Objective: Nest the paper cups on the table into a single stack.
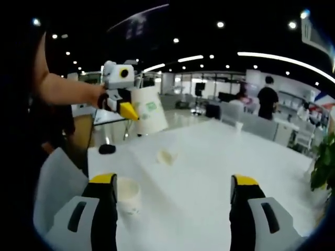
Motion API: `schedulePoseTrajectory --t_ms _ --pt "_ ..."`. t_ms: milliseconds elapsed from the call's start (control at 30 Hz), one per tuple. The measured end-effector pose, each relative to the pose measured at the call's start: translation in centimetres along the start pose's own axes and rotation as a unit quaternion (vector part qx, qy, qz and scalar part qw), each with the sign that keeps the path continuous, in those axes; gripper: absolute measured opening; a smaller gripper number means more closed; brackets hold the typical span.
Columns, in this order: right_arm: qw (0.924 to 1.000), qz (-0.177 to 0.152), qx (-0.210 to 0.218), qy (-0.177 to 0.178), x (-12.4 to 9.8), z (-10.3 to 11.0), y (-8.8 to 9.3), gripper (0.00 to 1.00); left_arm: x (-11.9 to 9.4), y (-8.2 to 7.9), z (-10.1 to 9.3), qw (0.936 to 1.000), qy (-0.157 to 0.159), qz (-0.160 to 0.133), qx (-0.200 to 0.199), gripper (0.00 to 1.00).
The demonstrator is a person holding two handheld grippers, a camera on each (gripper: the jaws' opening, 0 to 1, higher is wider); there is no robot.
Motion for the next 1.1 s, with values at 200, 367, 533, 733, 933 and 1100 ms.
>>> schedulePoseTrajectory --t_ms 200,367,533,733,933,1100 --pt "0.9998 -0.016 0.003 -0.008 0.2 0.0 -1.3 0.85 0.1 0.1 -1.0 0.9999 0.010 -0.007 -0.003 0.38" --pt "0.9995 -0.019 -0.006 -0.025 0.4 0.2 -2.4 0.83 0.1 -0.3 -1.6 0.9998 0.019 -0.011 0.001 0.38" --pt "0.9974 -0.016 -0.016 -0.068 1.2 1.1 -3.1 0.72 0.1 -0.7 -2.0 0.9995 0.024 -0.021 0.001 0.38" --pt "0.9958 -0.027 -0.009 -0.087 2.3 1.6 -4.2 0.68 0.7 -1.0 -2.5 0.9987 0.034 -0.038 -0.005 0.39" --pt "0.9897 -0.042 0.009 -0.136 2.6 2.8 -5.4 0.58 0.7 -1.2 -2.5 0.9974 0.041 -0.056 -0.017 0.39" --pt "0.9811 -0.067 0.065 -0.169 2.8 3.7 -6.0 0.56 0.6 -1.3 -2.8 0.9954 0.052 -0.075 -0.027 0.39"
Point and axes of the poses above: the point that each gripper's makers call its tool centre point, and the gripper's own axes: x roughly forward along the fingers, z roughly to its left, y roughly out of its underside, the point moved 7 cm from there along -x, roughly backward along the fingers, and after that the axes turned 6 degrees about -x, right-handed, at the moved point
